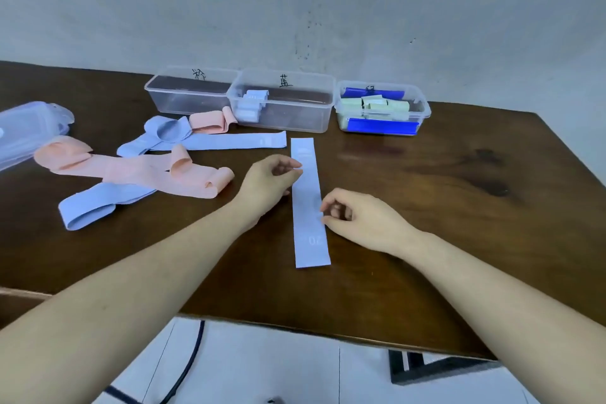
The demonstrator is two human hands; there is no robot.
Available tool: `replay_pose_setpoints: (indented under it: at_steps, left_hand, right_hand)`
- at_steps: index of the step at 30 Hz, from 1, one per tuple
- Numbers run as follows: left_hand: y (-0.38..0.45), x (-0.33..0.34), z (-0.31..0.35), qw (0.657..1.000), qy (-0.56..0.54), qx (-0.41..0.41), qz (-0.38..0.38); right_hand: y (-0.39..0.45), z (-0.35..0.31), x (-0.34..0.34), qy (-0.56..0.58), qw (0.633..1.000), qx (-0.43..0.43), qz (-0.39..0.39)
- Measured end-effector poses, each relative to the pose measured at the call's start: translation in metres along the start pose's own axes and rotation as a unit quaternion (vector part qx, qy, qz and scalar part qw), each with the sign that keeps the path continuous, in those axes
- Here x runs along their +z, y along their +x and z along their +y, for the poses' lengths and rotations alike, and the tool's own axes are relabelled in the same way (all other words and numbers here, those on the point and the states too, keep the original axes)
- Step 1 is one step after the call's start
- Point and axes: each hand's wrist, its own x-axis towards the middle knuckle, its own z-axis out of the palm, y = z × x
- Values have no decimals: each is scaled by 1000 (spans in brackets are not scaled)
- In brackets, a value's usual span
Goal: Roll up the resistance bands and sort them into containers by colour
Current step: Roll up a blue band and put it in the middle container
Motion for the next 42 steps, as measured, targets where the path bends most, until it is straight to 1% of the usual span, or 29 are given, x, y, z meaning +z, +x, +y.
replay_pose_setpoints:
  at_steps: [4, 7, 10, 12, 13, 15, 18, 20, 23, 27, 31, 33, 37, 42]
  left_hand:
    - [-58, 5, -13, 990, 62, 101, -71]
    - [-88, 4, -26, 976, 98, 158, -113]
    - [-108, -3, -35, 953, 153, 215, -146]
    - [-116, -6, -39, 938, 194, 240, -157]
    - [-117, -5, -40, 935, 207, 245, -151]
    - [-120, -2, -41, 934, 221, 258, -110]
    - [-126, 3, -39, 931, 223, 285, -45]
    - [-134, 8, -38, 932, 214, 291, -31]
    - [-143, 15, -38, 934, 211, 285, -42]
    - [-146, 16, -38, 957, 170, 228, -57]
    - [-145, 16, -39, 956, 146, 244, -69]
    - [-145, 15, -40, 955, 146, 249, -62]
    - [-145, 16, -41, 948, 161, 270, -50]
    - [-145, 16, -43, 951, 167, 256, -39]
  right_hand:
    - [-27, 13, 16, 40, 996, -80, 30]
    - [-40, 20, 23, -12, 990, -139, 22]
    - [-45, 17, 26, -67, 987, -147, -5]
    - [-47, 17, 30, -82, 984, -159, 7]
    - [-47, 18, 32, -83, 981, -172, 24]
    - [-49, 18, 36, -62, 978, -189, 62]
    - [-56, 14, 33, 1, 980, -178, 91]
    - [-65, 13, 30, 45, 983, -158, 85]
    - [-78, 16, 28, 113, 986, -113, 52]
    - [-85, 17, 30, 157, 984, -72, 47]
    - [-87, 13, 36, 137, 985, -74, 73]
    - [-85, 8, 38, 139, 984, -66, 86]
    - [-85, -1, 47, 96, 989, -67, 86]
    - [-90, -1, 47, 98, 988, -60, 107]
